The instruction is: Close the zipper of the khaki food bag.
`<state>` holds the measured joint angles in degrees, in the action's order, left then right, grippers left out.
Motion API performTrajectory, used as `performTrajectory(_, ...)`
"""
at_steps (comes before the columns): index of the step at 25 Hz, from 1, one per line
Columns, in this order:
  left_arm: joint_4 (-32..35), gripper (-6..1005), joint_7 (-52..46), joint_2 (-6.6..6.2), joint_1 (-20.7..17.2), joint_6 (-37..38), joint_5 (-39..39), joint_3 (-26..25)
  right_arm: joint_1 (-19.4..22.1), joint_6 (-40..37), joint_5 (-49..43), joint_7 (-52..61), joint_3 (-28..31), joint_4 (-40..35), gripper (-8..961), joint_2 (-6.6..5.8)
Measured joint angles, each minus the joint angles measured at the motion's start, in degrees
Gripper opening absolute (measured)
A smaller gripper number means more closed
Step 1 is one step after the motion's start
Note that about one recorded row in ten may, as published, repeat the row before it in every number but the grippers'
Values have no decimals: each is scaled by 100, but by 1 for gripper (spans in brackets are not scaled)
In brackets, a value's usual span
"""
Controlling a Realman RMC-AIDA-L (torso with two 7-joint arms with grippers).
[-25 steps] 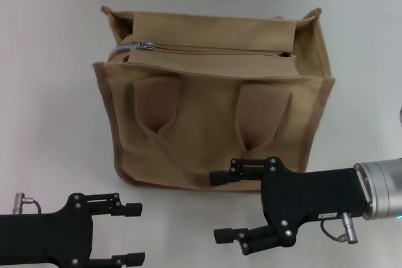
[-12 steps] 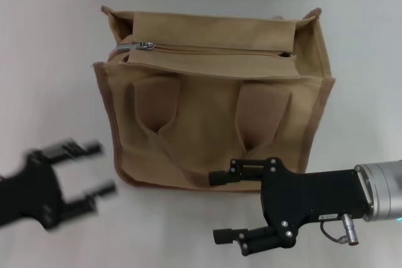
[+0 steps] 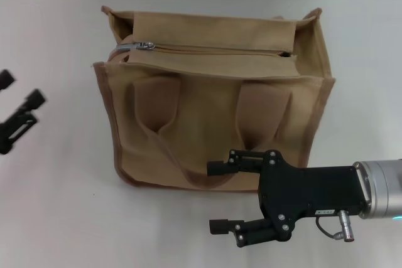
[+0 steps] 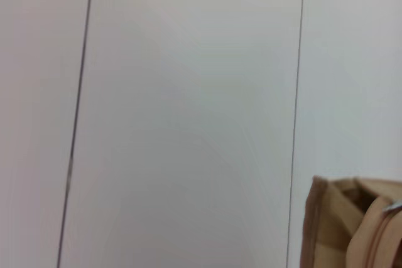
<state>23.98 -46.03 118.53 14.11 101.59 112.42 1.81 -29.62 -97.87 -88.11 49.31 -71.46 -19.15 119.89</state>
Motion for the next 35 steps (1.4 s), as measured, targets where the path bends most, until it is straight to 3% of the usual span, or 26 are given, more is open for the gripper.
performTrajectory(2,-235,678,229,8,215,-319,11,404,0,-2,4,-20,0,35,800,0)
performTrajectory(7,-585,678,612,23,537,-673,-12,870,0,3,12,-59,2,127,799,0)
performTrajectory(17,-968,676,676,29,767,-702,-696,685,26,44,34,-71,54,279,799,0)
performTrajectory(29,-1111,674,681,26,694,-348,-660,828,19,47,239,-279,27,389,800,0)
performTrajectory(35,-1136,674,683,29,710,-615,-704,943,10,51,242,-289,59,396,800,0)
